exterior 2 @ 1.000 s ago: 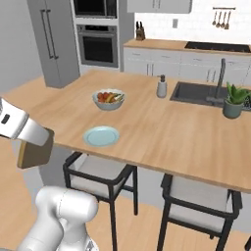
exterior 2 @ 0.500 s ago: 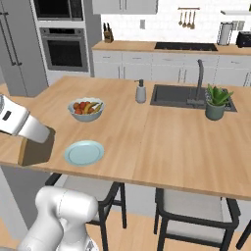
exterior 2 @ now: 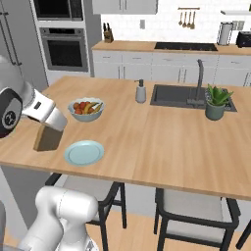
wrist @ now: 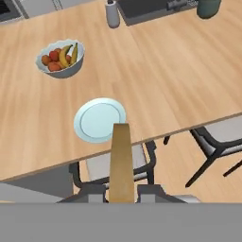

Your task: Start the toaster. Once the lever pops up, take the bread to the plate on the dining counter.

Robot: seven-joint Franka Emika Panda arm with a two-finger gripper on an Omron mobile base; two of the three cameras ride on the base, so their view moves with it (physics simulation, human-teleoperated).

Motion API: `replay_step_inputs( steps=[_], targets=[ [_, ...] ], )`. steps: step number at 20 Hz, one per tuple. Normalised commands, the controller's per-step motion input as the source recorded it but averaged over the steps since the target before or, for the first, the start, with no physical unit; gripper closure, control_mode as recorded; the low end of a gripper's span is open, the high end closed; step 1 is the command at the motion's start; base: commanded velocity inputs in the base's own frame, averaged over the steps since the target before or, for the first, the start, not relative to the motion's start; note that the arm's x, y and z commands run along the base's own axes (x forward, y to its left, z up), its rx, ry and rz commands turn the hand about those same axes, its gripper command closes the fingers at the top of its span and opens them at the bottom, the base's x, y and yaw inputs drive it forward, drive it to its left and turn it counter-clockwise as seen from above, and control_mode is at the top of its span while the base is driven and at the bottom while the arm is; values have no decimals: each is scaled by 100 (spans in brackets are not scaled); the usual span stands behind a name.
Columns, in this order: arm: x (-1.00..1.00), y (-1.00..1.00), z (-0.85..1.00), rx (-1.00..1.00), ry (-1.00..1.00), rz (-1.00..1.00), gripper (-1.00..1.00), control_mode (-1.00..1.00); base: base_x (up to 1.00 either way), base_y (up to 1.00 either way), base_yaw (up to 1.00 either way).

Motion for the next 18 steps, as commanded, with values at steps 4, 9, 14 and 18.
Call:
replay_step_inputs(
  steps=[4, 9, 14, 18],
  targets=[
    [100, -1, -66, 8, 0, 25, 100, -100, 0, 0, 0],
    [100, -2, -83, 10, 6, 32, 100, -100, 0, 0, 0],
    [91, 0, -71, 15, 6, 38, 100, -100, 0, 0, 0],
    [81, 3, -56, 20, 7, 34, 100, -100, 0, 0, 0]
  ],
)
